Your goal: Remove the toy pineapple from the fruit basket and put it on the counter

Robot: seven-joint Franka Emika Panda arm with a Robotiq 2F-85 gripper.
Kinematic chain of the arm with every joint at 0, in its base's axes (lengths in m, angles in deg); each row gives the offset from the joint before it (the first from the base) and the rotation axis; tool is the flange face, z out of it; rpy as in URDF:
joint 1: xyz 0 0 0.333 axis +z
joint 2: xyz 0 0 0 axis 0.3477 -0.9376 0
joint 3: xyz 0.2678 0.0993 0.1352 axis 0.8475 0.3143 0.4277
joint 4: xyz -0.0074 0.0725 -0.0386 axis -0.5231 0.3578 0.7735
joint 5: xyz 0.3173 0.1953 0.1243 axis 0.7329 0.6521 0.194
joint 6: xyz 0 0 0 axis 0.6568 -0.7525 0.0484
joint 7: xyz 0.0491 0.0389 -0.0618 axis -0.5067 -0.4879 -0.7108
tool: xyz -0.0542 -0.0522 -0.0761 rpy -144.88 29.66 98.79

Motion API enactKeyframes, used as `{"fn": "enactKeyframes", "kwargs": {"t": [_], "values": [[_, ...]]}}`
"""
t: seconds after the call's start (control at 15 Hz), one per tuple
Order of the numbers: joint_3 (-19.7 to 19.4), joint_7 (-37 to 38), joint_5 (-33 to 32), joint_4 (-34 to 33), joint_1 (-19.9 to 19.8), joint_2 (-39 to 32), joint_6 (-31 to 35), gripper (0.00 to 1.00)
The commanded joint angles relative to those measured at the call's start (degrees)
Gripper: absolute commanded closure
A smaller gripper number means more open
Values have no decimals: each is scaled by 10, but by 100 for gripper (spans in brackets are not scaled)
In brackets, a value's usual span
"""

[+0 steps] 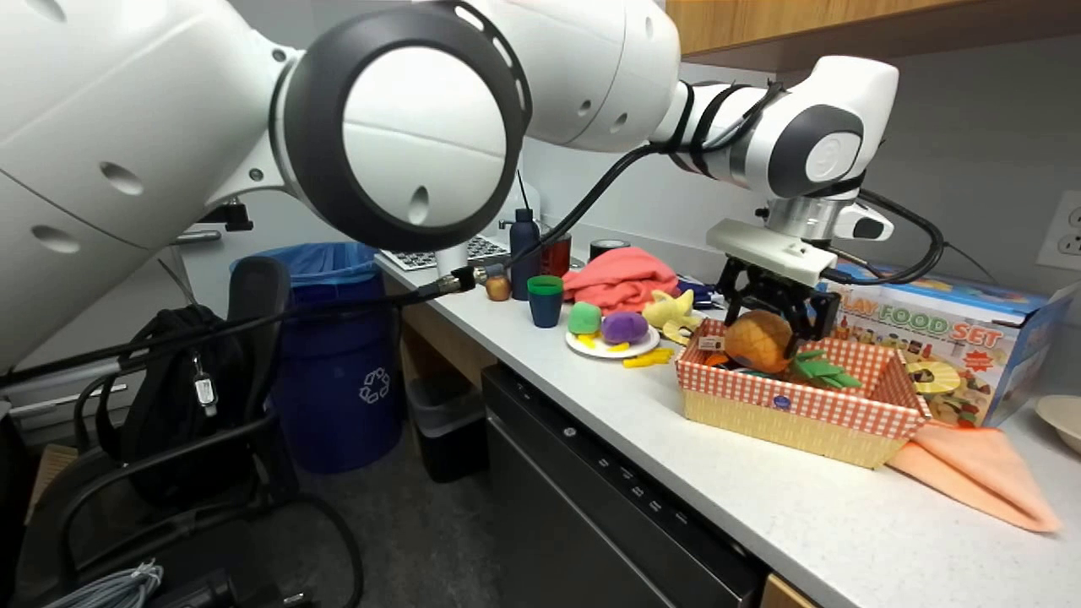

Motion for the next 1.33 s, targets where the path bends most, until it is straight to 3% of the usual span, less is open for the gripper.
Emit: {"fn": "enactKeyframes", "kwargs": {"t": [0.0,0.07,0.33,0.67,0.8,1.27], "values": [[17,3,-7,-97,-12,-70,-27,25],[6,1,2,-55,4,-67,14,30],[3,-1,1,-45,6,-66,36,60],[-8,-11,-6,-12,-2,-7,36,95],[-17,-13,-13,-1,-6,20,32,100],[-49,-15,-12,62,-38,119,39,100]]}}
